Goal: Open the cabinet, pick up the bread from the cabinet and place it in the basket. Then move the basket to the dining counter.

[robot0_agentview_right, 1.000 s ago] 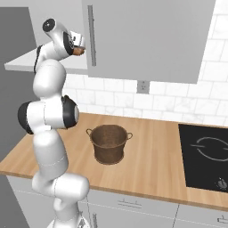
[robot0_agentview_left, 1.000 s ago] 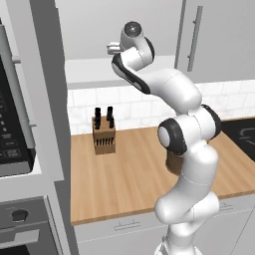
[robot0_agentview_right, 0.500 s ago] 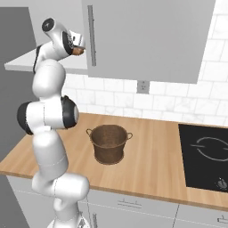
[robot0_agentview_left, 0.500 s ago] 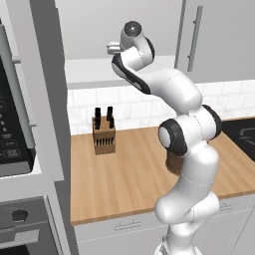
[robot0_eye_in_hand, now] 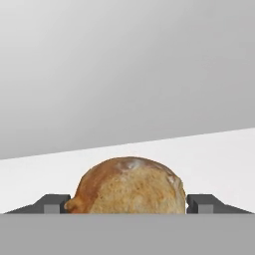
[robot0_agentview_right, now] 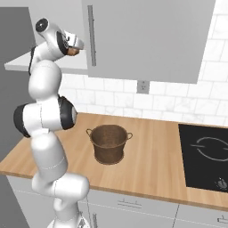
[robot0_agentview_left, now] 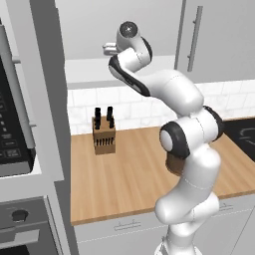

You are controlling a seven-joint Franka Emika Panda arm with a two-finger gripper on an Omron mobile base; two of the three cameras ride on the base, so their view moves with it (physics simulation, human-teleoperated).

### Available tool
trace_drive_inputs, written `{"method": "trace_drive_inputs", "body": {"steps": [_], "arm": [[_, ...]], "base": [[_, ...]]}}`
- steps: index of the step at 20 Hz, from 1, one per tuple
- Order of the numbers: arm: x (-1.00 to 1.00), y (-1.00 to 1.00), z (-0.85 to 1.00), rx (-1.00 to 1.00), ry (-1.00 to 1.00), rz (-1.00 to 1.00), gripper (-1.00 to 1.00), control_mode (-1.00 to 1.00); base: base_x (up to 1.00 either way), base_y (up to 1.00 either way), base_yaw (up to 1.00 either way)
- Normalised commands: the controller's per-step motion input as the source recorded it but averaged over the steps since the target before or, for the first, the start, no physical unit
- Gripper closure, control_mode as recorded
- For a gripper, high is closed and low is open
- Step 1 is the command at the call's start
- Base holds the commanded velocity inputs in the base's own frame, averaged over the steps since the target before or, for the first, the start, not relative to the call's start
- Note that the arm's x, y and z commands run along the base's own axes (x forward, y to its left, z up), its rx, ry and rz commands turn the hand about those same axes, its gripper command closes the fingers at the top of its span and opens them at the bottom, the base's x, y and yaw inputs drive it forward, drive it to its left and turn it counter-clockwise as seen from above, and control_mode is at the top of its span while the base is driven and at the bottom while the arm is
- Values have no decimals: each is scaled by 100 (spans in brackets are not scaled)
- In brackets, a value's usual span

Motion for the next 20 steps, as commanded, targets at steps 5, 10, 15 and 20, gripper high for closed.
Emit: {"method": "trace_drive_inputs", "body": {"steps": [5,10,15,20], "arm": [[-60,9,0,-2,-1,0,100,-100],[-79,0,0,-1,0,-1,100,-100],[-98,0,0,-1,0,0,100,-100],[-100,0,0,0,0,0,100,-100]], "base": [[0,0,0],[0,0,0],[0,0,0],[0,0,0]]}}
